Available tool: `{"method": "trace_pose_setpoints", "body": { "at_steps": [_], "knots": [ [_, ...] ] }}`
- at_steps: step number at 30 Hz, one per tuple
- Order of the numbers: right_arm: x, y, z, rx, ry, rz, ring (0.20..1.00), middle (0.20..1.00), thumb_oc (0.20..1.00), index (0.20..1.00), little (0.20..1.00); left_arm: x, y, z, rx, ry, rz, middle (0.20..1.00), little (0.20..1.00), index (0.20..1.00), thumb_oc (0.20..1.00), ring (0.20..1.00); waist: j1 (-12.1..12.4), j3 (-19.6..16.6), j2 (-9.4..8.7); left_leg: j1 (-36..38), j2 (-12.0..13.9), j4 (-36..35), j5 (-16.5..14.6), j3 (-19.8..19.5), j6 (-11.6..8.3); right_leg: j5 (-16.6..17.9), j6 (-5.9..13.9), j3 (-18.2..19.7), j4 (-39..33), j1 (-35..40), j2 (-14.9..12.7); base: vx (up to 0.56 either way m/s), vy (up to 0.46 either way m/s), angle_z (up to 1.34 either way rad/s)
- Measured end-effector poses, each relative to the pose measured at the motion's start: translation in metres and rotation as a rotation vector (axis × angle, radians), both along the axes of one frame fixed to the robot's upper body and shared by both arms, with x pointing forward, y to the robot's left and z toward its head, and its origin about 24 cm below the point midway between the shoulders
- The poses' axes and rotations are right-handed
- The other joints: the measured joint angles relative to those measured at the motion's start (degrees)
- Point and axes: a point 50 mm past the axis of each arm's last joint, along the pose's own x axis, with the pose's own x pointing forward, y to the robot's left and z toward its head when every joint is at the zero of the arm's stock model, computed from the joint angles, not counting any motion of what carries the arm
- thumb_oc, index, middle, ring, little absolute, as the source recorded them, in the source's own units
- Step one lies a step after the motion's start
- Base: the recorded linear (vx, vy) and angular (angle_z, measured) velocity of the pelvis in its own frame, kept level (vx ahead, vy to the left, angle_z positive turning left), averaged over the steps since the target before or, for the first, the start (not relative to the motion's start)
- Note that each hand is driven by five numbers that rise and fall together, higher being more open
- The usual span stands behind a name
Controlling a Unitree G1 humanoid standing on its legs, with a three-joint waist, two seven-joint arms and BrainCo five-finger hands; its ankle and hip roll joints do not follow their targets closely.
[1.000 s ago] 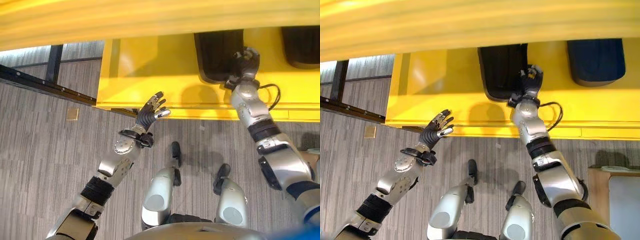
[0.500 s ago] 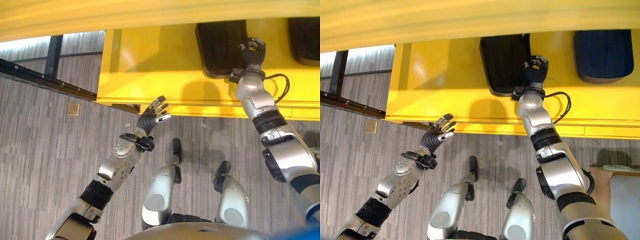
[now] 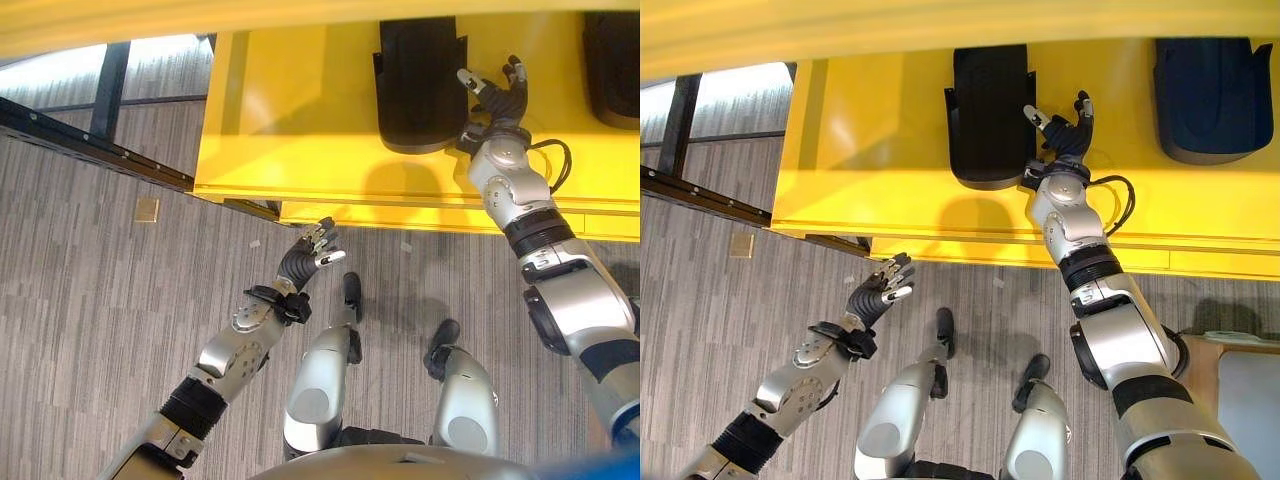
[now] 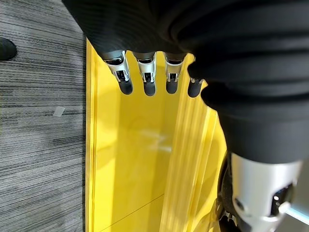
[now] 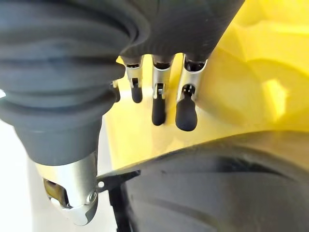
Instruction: Move parts from the plastic box to the shelf.
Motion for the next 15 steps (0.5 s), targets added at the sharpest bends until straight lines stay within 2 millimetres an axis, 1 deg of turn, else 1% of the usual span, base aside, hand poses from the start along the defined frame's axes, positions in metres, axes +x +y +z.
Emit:
{"method": "trace_pose_setpoints", "body": {
  "at_steps": [10, 15],
  "knots": [
    [0.000, 0.009, -0.007, 0.055, 0.019, -0.003, 1.000, 1.000, 1.000, 1.000, 1.000, 0.001, -0.002, 0.001, 0.000, 0.000, -0.018, 1.000, 1.000, 1.000, 1.000, 1.000, -0.64, -0.01, 0.01, 0.26, 0.07, 0.06, 0.52, 0.17, 0.04, -0.53, -0.33, 0.55, 1.87, -0.76, -0.21, 0.00, 0.000, 0.00],
    [-0.003, 0.006, -0.012, 0.037, -0.005, -0.048, 1.000, 1.000, 1.000, 1.000, 1.000, 0.001, -0.005, 0.001, -0.010, 0.000, -0.020, 1.000, 1.000, 1.000, 1.000, 1.000, -0.93, -0.02, 0.04, 0.47, 0.10, 0.02, 0.64, 0.24, 0.15, -0.60, -0.45, 0.68, 2.36, -0.80, -0.26, 0.00, 0.000, 0.00]
  ]
}}
